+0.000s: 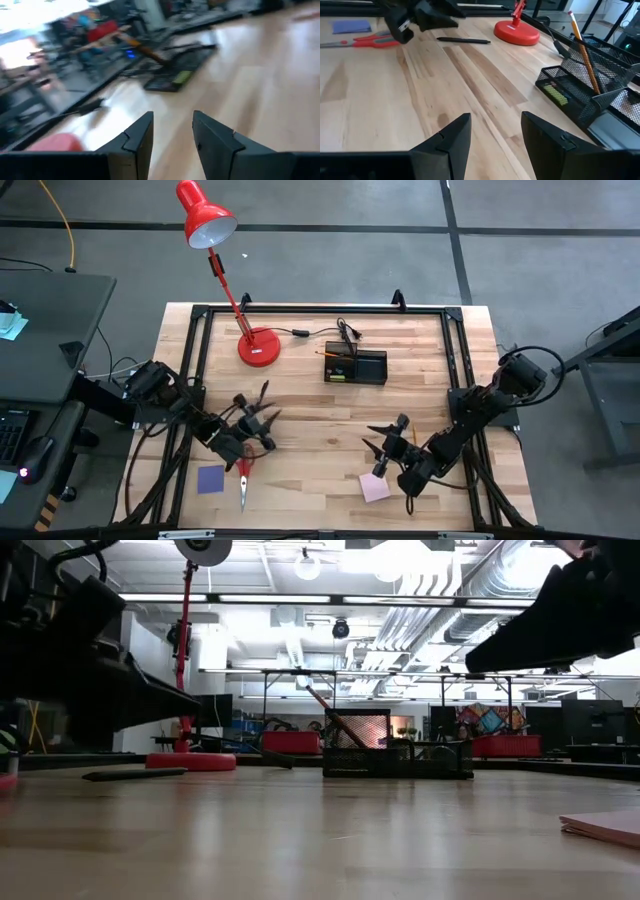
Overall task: Pick and place office supplies into organizer
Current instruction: Put the black pen into the desk organizer
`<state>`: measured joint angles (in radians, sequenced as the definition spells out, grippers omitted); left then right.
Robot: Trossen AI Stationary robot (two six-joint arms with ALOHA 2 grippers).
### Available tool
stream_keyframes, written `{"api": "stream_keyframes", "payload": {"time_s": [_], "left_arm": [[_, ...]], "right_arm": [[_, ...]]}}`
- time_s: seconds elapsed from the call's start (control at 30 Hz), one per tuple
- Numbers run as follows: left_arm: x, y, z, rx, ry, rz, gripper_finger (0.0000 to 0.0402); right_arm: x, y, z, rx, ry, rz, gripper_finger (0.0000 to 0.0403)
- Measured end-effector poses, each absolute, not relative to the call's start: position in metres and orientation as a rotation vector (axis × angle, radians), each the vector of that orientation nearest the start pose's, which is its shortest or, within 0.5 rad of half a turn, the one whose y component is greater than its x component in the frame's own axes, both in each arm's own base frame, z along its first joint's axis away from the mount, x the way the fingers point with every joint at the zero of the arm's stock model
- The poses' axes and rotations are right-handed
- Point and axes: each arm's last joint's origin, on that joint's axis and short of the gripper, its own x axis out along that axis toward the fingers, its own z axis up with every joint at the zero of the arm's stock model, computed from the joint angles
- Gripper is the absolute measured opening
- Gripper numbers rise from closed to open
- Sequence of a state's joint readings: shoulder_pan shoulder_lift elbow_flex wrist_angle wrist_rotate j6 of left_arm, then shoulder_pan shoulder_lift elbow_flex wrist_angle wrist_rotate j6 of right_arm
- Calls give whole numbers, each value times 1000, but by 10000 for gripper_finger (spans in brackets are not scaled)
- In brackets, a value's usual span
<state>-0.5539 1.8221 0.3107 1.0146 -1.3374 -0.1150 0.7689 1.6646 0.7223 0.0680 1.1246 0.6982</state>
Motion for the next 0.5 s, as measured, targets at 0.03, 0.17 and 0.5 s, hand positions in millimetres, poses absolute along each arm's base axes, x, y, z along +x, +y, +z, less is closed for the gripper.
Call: {"api": "stream_keyframes", "payload": {"time_s": [0.03,0.17,0.5], "left_arm": [[206,-95,83,298,240,808,127],[206,-95,83,148,175,819,126],[195,-88,77,-42,88,861,126]], "right_arm": [[226,182,142,-41,362,-477,165],[226,181,142,-82,372,-471,165],[226,182,141,-203,426,-414,166]]}}
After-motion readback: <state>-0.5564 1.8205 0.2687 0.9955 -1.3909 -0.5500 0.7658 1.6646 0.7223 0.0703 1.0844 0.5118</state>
